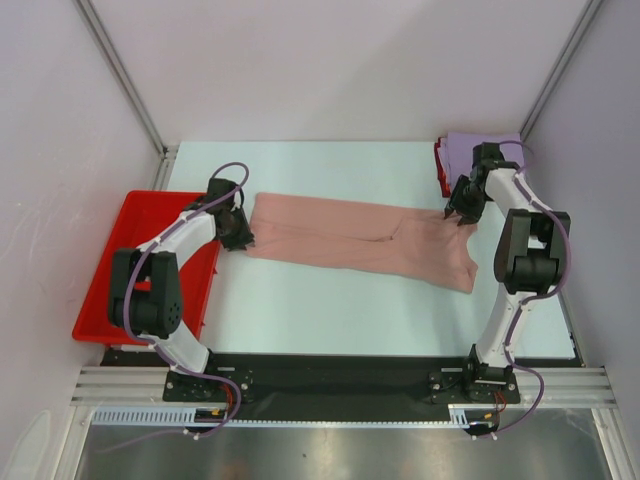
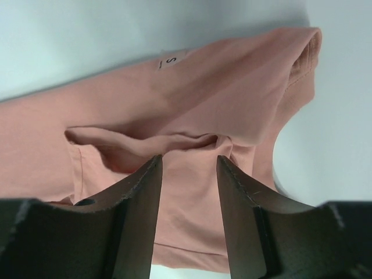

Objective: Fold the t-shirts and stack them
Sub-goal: Fold the tshirt

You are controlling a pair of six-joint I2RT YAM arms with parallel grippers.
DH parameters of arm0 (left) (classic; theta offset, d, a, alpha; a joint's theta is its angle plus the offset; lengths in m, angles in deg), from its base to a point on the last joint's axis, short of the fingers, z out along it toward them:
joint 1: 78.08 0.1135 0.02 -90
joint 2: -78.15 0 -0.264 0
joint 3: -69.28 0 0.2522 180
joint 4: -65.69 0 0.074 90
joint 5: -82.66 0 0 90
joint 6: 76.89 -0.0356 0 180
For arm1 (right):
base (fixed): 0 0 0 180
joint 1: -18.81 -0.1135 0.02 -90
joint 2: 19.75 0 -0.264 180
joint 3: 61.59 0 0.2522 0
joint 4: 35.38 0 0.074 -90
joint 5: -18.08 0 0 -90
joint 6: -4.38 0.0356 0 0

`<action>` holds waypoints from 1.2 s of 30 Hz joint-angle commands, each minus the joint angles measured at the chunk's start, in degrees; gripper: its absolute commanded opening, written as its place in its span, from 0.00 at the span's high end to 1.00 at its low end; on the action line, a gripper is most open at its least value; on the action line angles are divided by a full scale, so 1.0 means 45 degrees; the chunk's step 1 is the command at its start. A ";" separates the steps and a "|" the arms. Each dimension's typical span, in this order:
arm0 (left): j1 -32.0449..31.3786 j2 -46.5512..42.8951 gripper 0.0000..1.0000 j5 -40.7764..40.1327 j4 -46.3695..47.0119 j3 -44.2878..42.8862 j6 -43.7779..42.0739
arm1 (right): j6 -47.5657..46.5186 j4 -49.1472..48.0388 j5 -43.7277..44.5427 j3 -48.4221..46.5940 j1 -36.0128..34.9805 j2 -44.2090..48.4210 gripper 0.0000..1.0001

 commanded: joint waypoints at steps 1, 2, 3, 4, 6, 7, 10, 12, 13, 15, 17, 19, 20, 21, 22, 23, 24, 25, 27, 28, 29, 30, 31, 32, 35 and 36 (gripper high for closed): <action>-0.0075 -0.0199 0.67 0.0127 0.0060 -0.0100 -0.0278 | -0.0322 -0.0600 -0.0163 0.0013 0.0164 -0.0195 0.52; -0.0075 -0.0199 0.67 0.0127 0.0060 -0.0100 -0.0278 | -0.0380 -0.0697 -0.0183 0.0032 0.0164 -0.0253 0.52; -0.0075 -0.0199 0.67 0.0127 0.0060 -0.0100 -0.0317 | -0.0381 -0.0717 -0.0241 -0.0026 0.0164 -0.0331 0.53; -0.0075 -0.0218 0.67 0.0107 0.0022 -0.0119 -0.0317 | -0.0400 -0.0679 -0.0222 -0.0084 0.0183 -0.0487 0.53; -0.0075 -0.0199 0.67 0.0107 0.0002 -0.0139 -0.0337 | -0.0458 -0.0698 -0.0125 -0.0104 0.0203 -0.0586 0.53; -0.0075 -0.0199 0.67 0.0088 -0.0037 -0.0158 -0.0337 | -0.0478 -0.0717 -0.0124 -0.0104 0.0203 -0.0625 0.53; -0.0075 -0.0199 0.67 0.0088 -0.0057 -0.0217 -0.0376 | -0.0517 -0.0776 -0.0105 -0.0201 0.0242 -0.0839 0.53; -0.0075 -0.0179 0.67 0.0068 -0.0096 -0.0217 -0.0396 | -0.0556 -0.0834 -0.0163 -0.0222 0.0242 -0.0937 0.53; -0.0075 -0.0179 0.67 0.0068 -0.0096 -0.0217 -0.0396 | -0.0576 -0.0835 -0.0163 -0.0260 0.0242 -0.0976 0.53; -0.0075 -0.0179 0.67 0.0087 -0.0096 -0.0217 -0.0415 | -0.0595 -0.0718 -0.0163 -0.0494 0.0242 -0.1152 0.59; -0.0075 -0.0160 0.67 0.0087 -0.0096 -0.0236 -0.0415 | -0.0595 -0.0737 -0.0241 -0.0573 0.0242 -0.1172 0.64; -0.0075 -0.0160 0.67 0.0087 -0.0077 -0.0217 -0.0396 | -0.0518 -0.0698 -0.0242 -0.0573 0.0223 -0.1056 0.75; -0.0075 -0.0141 0.67 0.0087 -0.0076 -0.0217 -0.0396 | -0.0498 -0.0621 -0.0222 -0.0573 0.0184 -0.0997 0.77; -0.0075 -0.0140 0.67 0.0087 -0.0057 -0.0236 -0.0415 | -0.0440 -0.0581 -0.0145 -0.0554 0.0164 -0.0784 0.82; -0.0075 -0.0140 0.67 0.0068 -0.0057 -0.0236 -0.0396 | -0.0400 -0.0542 -0.0086 -0.0534 0.0125 -0.0685 0.86; -0.0075 -0.0102 0.67 0.0087 -0.0038 -0.0217 -0.0415 | -0.0361 -0.0445 -0.0027 -0.0534 0.0048 -0.0587 0.90; -0.0075 -0.0101 0.67 0.0087 -0.0018 -0.0217 -0.0434 | -0.0322 -0.0347 -0.0007 -0.0611 0.0028 -0.0509 0.97; -0.0075 -0.0082 0.67 0.0087 -0.0018 -0.0217 -0.0454 | -0.0264 -0.0211 -0.0007 -0.0709 0.0008 -0.0373 1.00; -0.0075 -0.0043 0.66 0.0029 -0.0018 -0.0217 -0.0435 | -0.0049 0.0180 0.0187 -0.0768 -0.0031 -0.0119 1.00; -0.0075 -0.0062 0.67 0.0029 0.0021 -0.0217 -0.0454 | 0.0009 0.0278 0.0227 -0.0710 -0.0051 0.0211 1.00; -0.0075 -0.0043 0.67 0.0029 0.0021 -0.0197 -0.0435 | 0.0087 0.0298 0.0285 -0.0652 -0.0089 0.0369 1.00; -0.0075 -0.0043 0.67 0.0010 0.0060 -0.0178 -0.0415 | 0.0127 0.0279 0.0286 -0.0574 -0.0129 0.0526 1.00; -0.0075 -0.0062 0.67 0.0029 0.0060 -0.0178 -0.0415 | 0.0127 0.0298 0.0286 -0.0554 -0.0148 0.0663 1.00; -0.0055 -0.0062 0.67 0.0068 0.0080 -0.0178 -0.0415 | 0.0147 0.0375 0.0324 -0.0573 -0.0187 0.0838 1.00; -0.0075 0.0016 0.67 0.0068 0.0080 -0.0217 -0.0415 | 0.0166 0.0435 0.0461 -0.0807 -0.0168 0.0996 1.00; -0.0075 0.0055 0.66 0.0068 0.0080 -0.0236 -0.0434 | 0.0166 0.0512 0.0481 -0.1059 -0.0149 0.0977 1.00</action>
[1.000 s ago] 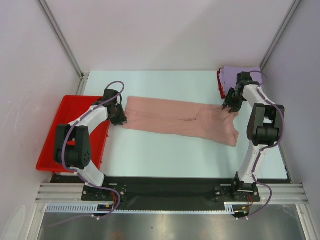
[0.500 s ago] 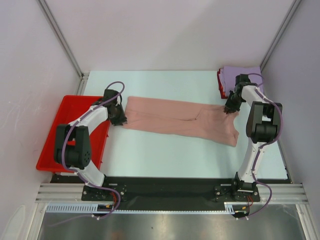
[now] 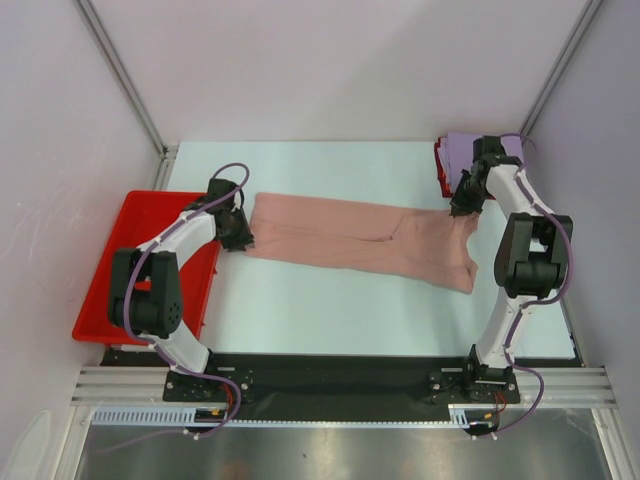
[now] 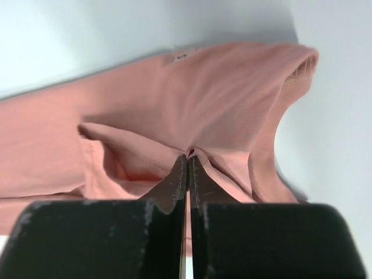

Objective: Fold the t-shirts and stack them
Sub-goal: Fold the tshirt

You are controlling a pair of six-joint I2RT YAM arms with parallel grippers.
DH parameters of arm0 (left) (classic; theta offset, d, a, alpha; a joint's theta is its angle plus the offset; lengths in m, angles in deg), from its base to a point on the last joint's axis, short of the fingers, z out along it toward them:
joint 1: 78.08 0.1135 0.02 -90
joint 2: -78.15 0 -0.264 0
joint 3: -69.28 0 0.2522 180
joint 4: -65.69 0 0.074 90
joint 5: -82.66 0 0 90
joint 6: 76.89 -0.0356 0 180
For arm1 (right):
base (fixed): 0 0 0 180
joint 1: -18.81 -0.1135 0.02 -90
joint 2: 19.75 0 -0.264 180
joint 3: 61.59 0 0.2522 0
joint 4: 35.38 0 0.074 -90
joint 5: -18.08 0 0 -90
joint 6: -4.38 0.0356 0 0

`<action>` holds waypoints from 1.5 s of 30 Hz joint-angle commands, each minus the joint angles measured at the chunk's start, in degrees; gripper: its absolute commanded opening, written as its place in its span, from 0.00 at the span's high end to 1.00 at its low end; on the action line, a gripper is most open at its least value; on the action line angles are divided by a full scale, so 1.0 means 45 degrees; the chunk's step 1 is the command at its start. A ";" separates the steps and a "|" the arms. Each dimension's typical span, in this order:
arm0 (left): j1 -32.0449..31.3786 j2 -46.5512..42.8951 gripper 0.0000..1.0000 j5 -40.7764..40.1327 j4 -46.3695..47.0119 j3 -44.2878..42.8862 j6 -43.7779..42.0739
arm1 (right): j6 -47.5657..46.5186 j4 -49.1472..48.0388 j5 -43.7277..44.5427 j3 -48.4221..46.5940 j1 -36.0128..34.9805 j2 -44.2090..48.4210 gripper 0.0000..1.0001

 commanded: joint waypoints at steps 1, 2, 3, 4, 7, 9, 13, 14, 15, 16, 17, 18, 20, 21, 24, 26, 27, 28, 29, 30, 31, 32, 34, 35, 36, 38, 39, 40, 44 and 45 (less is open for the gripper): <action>-0.0075 0.0016 0.67 0.0044 0.0182 -0.0236 -0.0275 | 0.0161 0.0168 0.0389 -0.0910 -0.0022 0.0525 1.00; -0.0075 0.0035 0.67 0.0063 0.0162 -0.0236 -0.0293 | 0.0142 0.0168 0.0389 -0.1027 -0.0003 0.0427 1.00; -0.0075 0.0035 0.67 0.0102 0.0181 -0.0256 -0.0255 | 0.0103 0.0323 0.0370 -0.1203 0.0017 0.0291 1.00; -0.0075 0.0055 0.67 0.0121 0.0182 -0.0275 -0.0274 | 0.0103 0.0498 0.0370 -0.1552 0.0036 0.0096 1.00; -0.0075 0.0036 0.66 0.0083 0.0104 -0.0353 -0.0313 | 0.0006 0.0677 0.0214 -0.1674 0.0037 -0.0335 1.00; -0.0055 -0.0023 0.66 0.0044 0.0104 -0.0315 -0.0313 | 0.0005 0.0502 0.0233 -0.1401 0.0036 -0.0297 1.00; -0.0075 -0.0004 0.67 0.0063 0.0123 -0.0295 -0.0313 | 0.0122 0.0227 0.0233 -0.0951 0.0095 -0.0238 1.00; -0.0075 0.0035 0.66 0.0082 0.0142 -0.0256 -0.0313 | 0.0123 0.0227 0.0214 -0.0912 0.0095 -0.0218 1.00; -0.0075 0.0055 0.66 0.0083 0.0143 -0.0256 -0.0294 | 0.0142 0.0227 0.0233 -0.0853 0.0095 -0.0238 1.00; -0.0075 0.0074 0.66 0.0083 0.0123 -0.0256 -0.0274 | 0.0123 0.0207 0.0252 -0.0814 0.0095 -0.0238 1.00; -0.0075 0.0055 0.66 0.0121 0.0162 -0.0256 -0.0255 | 0.0103 0.0207 0.0252 -0.0736 0.0095 -0.0238 1.00; -0.0075 0.0055 0.66 0.0141 0.0181 -0.0256 -0.0274 | 0.0103 0.0188 0.0291 -0.0581 0.0114 -0.0199 1.00; -0.0075 0.0055 0.66 0.0141 0.0162 -0.0256 -0.0255 | 0.0084 0.0110 0.0272 -0.0366 0.0153 -0.0160 1.00; -0.0075 0.0074 0.66 0.0122 0.0181 -0.0256 -0.0274 | 0.0083 0.0052 0.0253 -0.0287 0.0192 -0.0160 0.99; -0.0075 0.0113 0.66 0.0122 0.0123 -0.0275 -0.0294 | 0.0064 -0.0008 0.0155 0.0006 0.0329 -0.0179 0.74; -0.0075 0.0094 0.66 0.0122 0.0143 -0.0256 -0.0294 | -0.0033 -0.0066 0.0135 0.0162 0.0349 -0.0063 0.64; -0.0075 0.0055 0.66 0.0122 0.0143 -0.0256 -0.0294 | -0.0111 -0.0124 0.0193 0.0221 0.0349 0.0035 0.63; -0.0075 0.0074 0.66 0.0122 0.0162 -0.0236 -0.0313 | -0.0131 -0.0125 0.0252 0.0299 0.0349 0.0132 0.62; -0.0075 0.0036 0.66 0.0122 0.0181 -0.0236 -0.0294 | -0.0170 -0.0183 0.0233 0.0532 0.0349 0.0269 0.57; -0.0075 0.0035 0.66 0.0141 0.0201 -0.0217 -0.0294 | -0.0170 -0.0222 0.0214 0.0631 0.0368 0.0347 0.55; -0.0075 0.0055 0.66 0.0141 0.0182 -0.0217 -0.0294 | -0.0209 -0.0261 0.0117 0.0767 0.0368 0.0406 0.55; -0.0075 0.0055 0.66 0.0122 0.0182 -0.0197 -0.0294 | -0.0210 -0.0300 0.0077 0.0962 0.0368 0.0465 0.56; -0.0075 0.0055 0.66 0.0161 0.0182 -0.0197 -0.0294 | -0.0210 -0.0456 -0.0059 0.1080 0.0368 0.0446 0.61; -0.0075 0.0074 0.66 0.0180 0.0182 -0.0217 -0.0313 | -0.0171 -0.0534 -0.0157 0.1100 0.0368 0.0446 0.62; -0.0075 0.0075 0.66 0.0180 0.0182 -0.0217 -0.0294 | -0.0151 -0.0670 -0.0235 0.1062 0.0368 0.0369 0.62; -0.0075 0.0075 0.66 0.0199 0.0182 -0.0217 -0.0313 | -0.0053 -0.0730 -0.0431 0.0809 0.0368 0.0232 0.66; -0.0075 0.0075 0.66 0.0200 0.0162 -0.0217 -0.0294 | -0.0034 -0.0730 -0.0450 0.0711 0.0349 -0.0020 0.67; -0.0075 0.0075 0.66 0.0200 0.0143 -0.0236 -0.0294 | 0.0024 -0.0769 -0.0431 0.0536 0.0349 -0.0100 0.71; -0.0075 -0.0003 0.66 0.0180 0.0104 -0.0236 -0.0333 | 0.0025 -0.0654 -0.0392 0.0125 0.0291 -0.0491 0.92; -0.0075 0.0016 0.66 0.0180 0.0123 -0.0236 -0.0313 | 0.0025 -0.0575 -0.0295 -0.0089 0.0271 -0.0492 0.96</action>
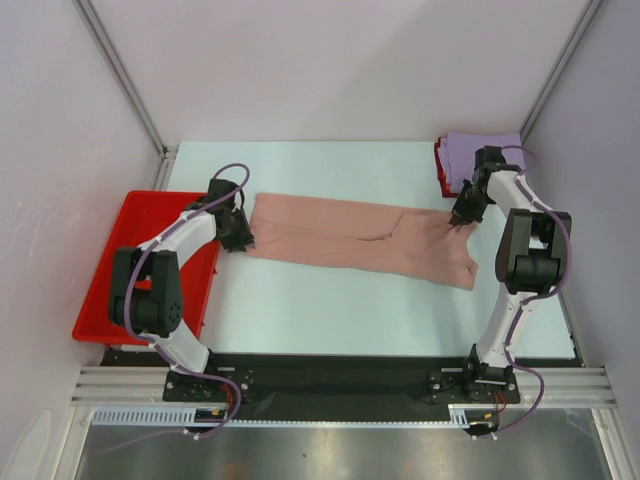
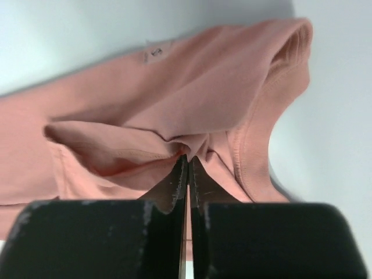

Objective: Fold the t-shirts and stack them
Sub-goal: Fold the tshirt

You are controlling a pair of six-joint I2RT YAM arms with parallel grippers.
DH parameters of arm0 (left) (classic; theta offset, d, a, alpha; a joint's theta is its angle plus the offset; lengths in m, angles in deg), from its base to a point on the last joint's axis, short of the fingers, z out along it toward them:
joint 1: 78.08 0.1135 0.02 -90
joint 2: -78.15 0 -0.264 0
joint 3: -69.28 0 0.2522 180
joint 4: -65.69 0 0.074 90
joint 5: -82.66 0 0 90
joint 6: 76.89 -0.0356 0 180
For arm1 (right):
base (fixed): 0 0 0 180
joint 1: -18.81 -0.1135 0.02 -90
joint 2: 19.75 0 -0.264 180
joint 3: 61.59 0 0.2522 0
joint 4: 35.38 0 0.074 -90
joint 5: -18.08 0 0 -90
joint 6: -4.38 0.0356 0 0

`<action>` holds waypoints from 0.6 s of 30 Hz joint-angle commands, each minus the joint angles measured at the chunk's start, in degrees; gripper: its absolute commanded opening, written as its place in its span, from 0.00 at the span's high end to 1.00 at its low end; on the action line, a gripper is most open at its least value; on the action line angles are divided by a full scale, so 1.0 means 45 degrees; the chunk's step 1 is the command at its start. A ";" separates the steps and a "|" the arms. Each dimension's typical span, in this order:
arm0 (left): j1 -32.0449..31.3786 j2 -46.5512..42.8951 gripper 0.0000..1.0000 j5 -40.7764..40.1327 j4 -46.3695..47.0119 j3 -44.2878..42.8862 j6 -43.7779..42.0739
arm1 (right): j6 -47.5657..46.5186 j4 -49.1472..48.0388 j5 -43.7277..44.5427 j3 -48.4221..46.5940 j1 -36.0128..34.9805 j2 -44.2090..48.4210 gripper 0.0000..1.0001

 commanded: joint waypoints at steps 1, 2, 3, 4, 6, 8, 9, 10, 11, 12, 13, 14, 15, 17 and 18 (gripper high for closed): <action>-0.0075 -0.0091 0.66 0.0161 0.0089 -0.0236 -0.0313 | -0.0038 -0.0036 0.0050 -0.0979 -0.0118 -0.0084 1.00; -0.0075 -0.0130 0.66 0.0142 0.0089 -0.0236 -0.0313 | -0.0019 0.0140 0.0051 -0.1077 -0.0234 0.0052 1.00; -0.0075 -0.0169 0.66 0.0141 0.0108 -0.0236 -0.0313 | 0.0001 0.0335 0.0070 -0.1117 -0.0332 0.0247 1.00; -0.0075 -0.0169 0.66 0.0122 0.0128 -0.0198 -0.0313 | 0.0001 0.0356 0.0302 -0.1098 -0.0430 0.0674 1.00; -0.0075 -0.0150 0.66 0.0141 0.0186 -0.0158 -0.0294 | 0.0059 0.0396 0.0557 -0.1078 -0.0626 0.1048 1.00; -0.0075 -0.0130 0.66 0.0219 0.0225 -0.0100 -0.0255 | 0.0118 0.0279 0.0442 -0.1059 -0.0626 0.1148 1.00; -0.0075 -0.0072 0.66 0.0258 0.0245 -0.0100 -0.0255 | 0.0118 0.0240 0.0422 -0.1136 -0.0607 0.1051 1.00; -0.0075 -0.0052 0.66 0.0239 0.0264 -0.0100 -0.0235 | 0.0099 0.0336 0.0422 -0.1292 -0.0606 0.0856 1.00; -0.0075 -0.0013 0.66 0.0278 0.0245 -0.0119 -0.0235 | 0.0098 0.0492 0.0422 -0.1699 -0.0587 0.0468 1.00; -0.0075 -0.0013 0.66 0.0278 0.0245 -0.0119 -0.0235 | 0.0098 0.0667 0.0422 -0.1858 -0.0606 0.0270 1.00; -0.0075 -0.0032 0.66 0.0278 0.0245 -0.0100 -0.0235 | 0.0098 0.0630 0.0441 -0.1956 -0.0626 0.0172 1.00; -0.0075 -0.0052 0.66 0.0297 0.0226 -0.0100 -0.0235 | 0.0098 0.0591 0.0499 -0.2208 -0.0645 0.0093 1.00; -0.0075 -0.0091 0.66 0.0278 0.0226 -0.0138 -0.0254 | 0.0118 0.0649 0.0732 -0.2385 -0.0645 -0.0043 1.00; -0.0075 -0.0111 0.66 0.0239 0.0109 -0.0197 -0.0255 | 0.0157 0.0650 0.0870 -0.2737 -0.0607 -0.0142 1.00; -0.0075 -0.0149 0.66 0.0239 0.0128 -0.0197 -0.0274 | 0.0196 0.0514 0.0697 -0.2912 -0.0548 -0.0219 1.00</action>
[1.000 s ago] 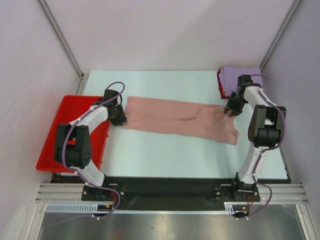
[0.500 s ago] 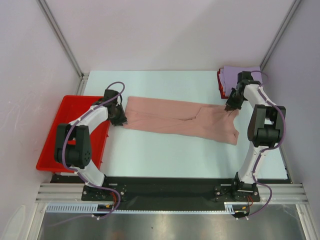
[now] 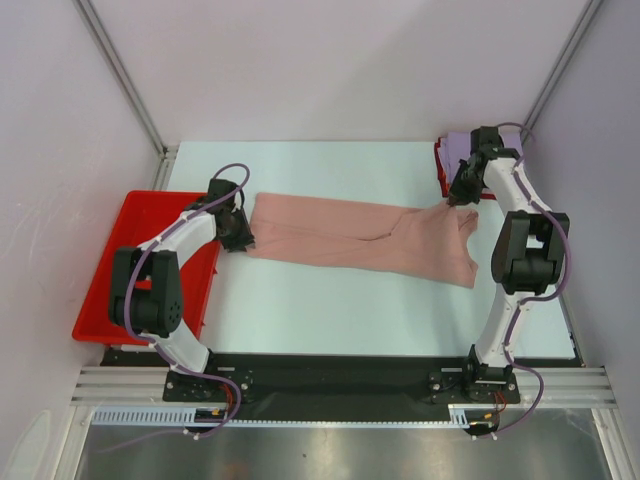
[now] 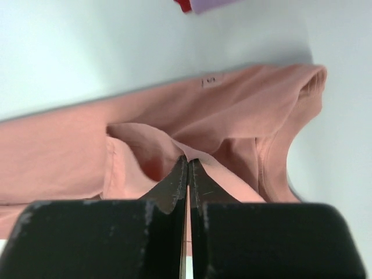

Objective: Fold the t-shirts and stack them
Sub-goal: Fold the tshirt

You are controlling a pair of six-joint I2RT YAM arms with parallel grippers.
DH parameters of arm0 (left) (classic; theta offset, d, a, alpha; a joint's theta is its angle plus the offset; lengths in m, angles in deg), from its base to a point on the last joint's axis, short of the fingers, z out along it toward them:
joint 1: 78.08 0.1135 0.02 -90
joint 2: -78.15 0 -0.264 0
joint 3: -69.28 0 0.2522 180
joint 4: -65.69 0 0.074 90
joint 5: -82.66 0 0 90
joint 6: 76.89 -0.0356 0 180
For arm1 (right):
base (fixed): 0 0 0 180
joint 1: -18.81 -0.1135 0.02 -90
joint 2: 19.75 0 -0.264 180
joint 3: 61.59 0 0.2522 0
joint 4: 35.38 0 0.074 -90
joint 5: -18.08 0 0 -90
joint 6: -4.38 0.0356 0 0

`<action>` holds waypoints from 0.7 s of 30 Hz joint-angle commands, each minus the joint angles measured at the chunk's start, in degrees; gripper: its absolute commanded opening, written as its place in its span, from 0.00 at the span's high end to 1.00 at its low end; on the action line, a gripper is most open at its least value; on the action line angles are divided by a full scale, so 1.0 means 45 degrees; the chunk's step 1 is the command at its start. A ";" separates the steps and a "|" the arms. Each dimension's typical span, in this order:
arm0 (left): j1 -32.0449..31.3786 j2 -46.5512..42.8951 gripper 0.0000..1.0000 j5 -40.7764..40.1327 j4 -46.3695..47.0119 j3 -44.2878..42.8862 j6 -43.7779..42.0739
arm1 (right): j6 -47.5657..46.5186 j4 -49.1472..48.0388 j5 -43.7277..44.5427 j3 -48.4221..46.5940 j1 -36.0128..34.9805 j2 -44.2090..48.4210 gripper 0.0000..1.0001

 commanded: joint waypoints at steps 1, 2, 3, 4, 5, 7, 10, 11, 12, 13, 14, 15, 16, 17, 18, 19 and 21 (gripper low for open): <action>-0.0075 -0.0208 0.66 0.0142 0.0118 -0.0178 -0.0274 | 0.0210 -0.0075 0.0181 -0.1039 0.0161 -0.0317 1.00; -0.0075 -0.0228 0.66 0.0161 0.0118 -0.0158 -0.0255 | 0.0250 -0.0017 0.0122 -0.1195 0.0162 -0.0453 1.00; -0.0075 -0.0208 0.66 0.0123 0.0138 -0.0158 -0.0235 | 0.0231 0.0061 0.0063 -0.1602 0.0162 -0.0802 1.00; -0.0075 -0.0189 0.66 0.0122 0.0138 -0.0158 -0.0235 | 0.0230 0.0158 0.0063 -0.1781 0.0162 -0.0960 1.00; -0.0075 -0.0169 0.66 0.0122 0.0157 -0.0158 -0.0196 | 0.0211 0.0275 0.0043 -0.1937 0.0162 -0.1117 1.00; -0.0075 -0.0150 0.66 0.0219 0.0196 -0.0177 -0.0099 | 0.0191 0.0335 0.0121 -0.2094 0.0162 -0.1507 1.00; -0.0075 -0.0150 0.66 0.0220 0.0177 -0.0236 -0.0098 | 0.0153 0.0277 0.0374 -0.2095 0.0201 -0.1762 1.00; -0.0075 -0.0150 0.66 0.0181 0.0157 -0.0294 -0.0118 | 0.0152 0.0296 0.0433 -0.2095 0.0220 -0.1840 1.00; -0.0075 -0.0130 0.66 0.0142 0.0157 -0.0334 -0.0176 | 0.0172 0.0315 0.0414 -0.2095 0.0259 -0.1899 1.00; -0.0075 -0.0149 0.66 0.0064 0.0099 -0.0373 -0.0196 | 0.0153 0.0335 0.0375 -0.2114 0.0259 -0.1977 1.00; -0.0075 -0.0130 0.66 0.0025 0.0060 -0.0489 -0.0215 | 0.0152 0.0412 0.0375 -0.2095 0.0259 -0.2036 0.99; -0.0075 -0.0169 0.66 0.0005 0.0021 -0.0548 -0.0235 | 0.0114 0.0452 0.0452 -0.2076 0.0259 -0.2075 0.95; -0.0075 -0.0208 0.66 -0.0034 0.0040 -0.0607 -0.0254 | 0.0075 0.0472 0.0434 -0.2037 0.0259 -0.2056 0.95; -0.0075 -0.0266 0.66 -0.0015 0.0079 -0.0723 -0.0235 | 0.0055 0.0453 0.0414 -0.1882 0.0259 -0.1978 0.95; -0.0075 -0.0344 0.66 0.0024 0.0215 -0.0783 -0.0235 | -0.0003 0.0452 0.0433 -0.1803 0.0259 -0.1939 0.92; -0.0094 -0.0345 0.64 0.0083 0.0274 -0.0841 -0.0254 | -0.0043 0.0452 0.0414 -0.1763 0.0259 -0.1900 0.87; -0.0133 -0.0287 0.59 0.0103 0.0372 -0.1192 -0.0448 | -0.0082 0.0569 0.0472 -0.1705 0.0240 -0.1725 0.74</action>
